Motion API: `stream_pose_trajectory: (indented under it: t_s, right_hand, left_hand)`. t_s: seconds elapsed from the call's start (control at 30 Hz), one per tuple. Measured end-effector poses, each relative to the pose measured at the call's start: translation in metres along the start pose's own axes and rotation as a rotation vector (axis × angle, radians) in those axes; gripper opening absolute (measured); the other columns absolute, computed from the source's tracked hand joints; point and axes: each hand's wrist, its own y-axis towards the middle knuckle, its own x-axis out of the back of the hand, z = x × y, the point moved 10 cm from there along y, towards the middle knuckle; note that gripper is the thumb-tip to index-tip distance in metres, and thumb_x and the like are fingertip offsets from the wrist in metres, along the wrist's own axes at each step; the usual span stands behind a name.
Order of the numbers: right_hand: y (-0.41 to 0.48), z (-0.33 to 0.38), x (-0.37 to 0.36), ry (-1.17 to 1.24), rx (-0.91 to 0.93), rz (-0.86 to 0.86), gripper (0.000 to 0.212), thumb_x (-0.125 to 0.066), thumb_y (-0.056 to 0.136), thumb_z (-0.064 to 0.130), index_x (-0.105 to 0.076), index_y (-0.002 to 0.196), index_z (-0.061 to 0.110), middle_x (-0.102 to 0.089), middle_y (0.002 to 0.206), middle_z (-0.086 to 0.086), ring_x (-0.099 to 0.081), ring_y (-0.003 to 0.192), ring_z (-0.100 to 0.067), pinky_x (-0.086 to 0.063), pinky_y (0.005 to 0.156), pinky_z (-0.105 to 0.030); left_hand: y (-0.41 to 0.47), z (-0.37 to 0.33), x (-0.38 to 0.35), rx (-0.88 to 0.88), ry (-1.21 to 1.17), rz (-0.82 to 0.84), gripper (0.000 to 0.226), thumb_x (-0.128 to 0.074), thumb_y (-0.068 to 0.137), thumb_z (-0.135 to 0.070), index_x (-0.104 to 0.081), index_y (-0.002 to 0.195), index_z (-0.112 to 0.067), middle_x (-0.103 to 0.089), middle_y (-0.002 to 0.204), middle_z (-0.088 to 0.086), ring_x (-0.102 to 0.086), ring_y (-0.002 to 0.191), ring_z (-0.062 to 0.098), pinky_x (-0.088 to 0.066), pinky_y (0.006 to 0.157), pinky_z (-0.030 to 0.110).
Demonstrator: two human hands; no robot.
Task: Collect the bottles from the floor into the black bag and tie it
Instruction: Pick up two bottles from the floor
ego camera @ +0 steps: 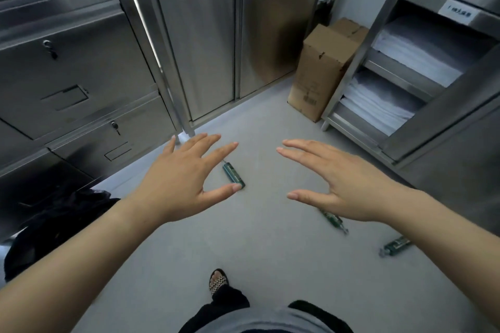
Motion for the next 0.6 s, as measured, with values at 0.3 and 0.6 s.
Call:
stream_pose_trajectory:
  t_s: [0.3, 0.6]
  right_hand:
    - [0.036, -0.112, 0.024, 0.036, -0.102, -0.022, 0.073, -0.028, 0.078, 0.074, -0.016, 0.143, 0.042, -0.02, 0.153, 0.016, -0.02, 0.138, -0.004, -0.021, 0.109, -0.025]
    - [0.076, -0.257, 0.042, 0.148, -0.023, -0.021, 0.069, -0.034, 0.081, 0.067, -0.027, 0.142, 0.035, -0.028, 0.15, 0.014, -0.024, 0.135, -0.003, -0.019, 0.105, -0.016]
  left_hand:
    - [0.131, -0.011, -0.007, -0.017, -0.045, 0.036, 0.08, -0.007, 0.074, -0.081, -0.01, 0.146, -0.044, -0.025, 0.155, -0.006, -0.023, 0.143, 0.017, -0.015, 0.115, 0.05]
    - [0.249, -0.034, -0.035, 0.251, -0.114, 0.063, 0.082, -0.008, 0.074, -0.078, -0.016, 0.146, -0.039, -0.033, 0.152, 0.0, -0.029, 0.139, 0.021, -0.026, 0.113, 0.05]
